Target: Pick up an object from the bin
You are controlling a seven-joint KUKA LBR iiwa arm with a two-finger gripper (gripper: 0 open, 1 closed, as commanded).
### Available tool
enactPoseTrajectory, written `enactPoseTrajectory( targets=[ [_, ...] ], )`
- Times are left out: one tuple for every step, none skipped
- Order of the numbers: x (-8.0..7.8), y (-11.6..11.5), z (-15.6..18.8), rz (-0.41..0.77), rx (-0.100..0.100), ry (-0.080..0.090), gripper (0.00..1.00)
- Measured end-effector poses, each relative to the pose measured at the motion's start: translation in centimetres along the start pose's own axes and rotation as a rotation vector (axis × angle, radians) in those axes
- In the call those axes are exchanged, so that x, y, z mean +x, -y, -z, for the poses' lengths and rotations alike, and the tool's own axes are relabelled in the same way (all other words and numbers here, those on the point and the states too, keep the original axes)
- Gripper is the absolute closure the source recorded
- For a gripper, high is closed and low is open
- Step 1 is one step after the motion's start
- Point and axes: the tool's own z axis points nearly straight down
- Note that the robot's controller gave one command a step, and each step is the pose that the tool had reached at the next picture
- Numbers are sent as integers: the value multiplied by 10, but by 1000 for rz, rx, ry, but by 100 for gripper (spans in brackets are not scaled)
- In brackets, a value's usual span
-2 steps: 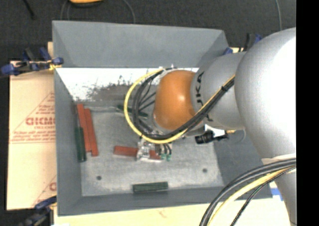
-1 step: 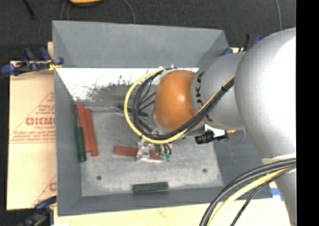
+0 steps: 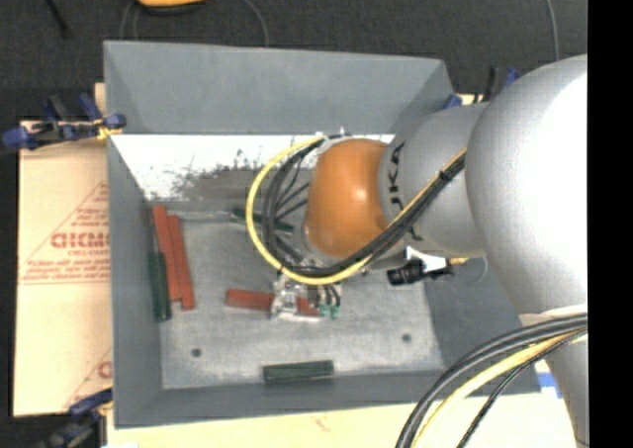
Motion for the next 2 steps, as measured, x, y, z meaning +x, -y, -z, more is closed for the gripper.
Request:
enactPoseTrajectory(
  targets=[
    [1,8,1,76,-6,3,100],
    [-10,-17,192,103,6,-1,100]
  ],
)
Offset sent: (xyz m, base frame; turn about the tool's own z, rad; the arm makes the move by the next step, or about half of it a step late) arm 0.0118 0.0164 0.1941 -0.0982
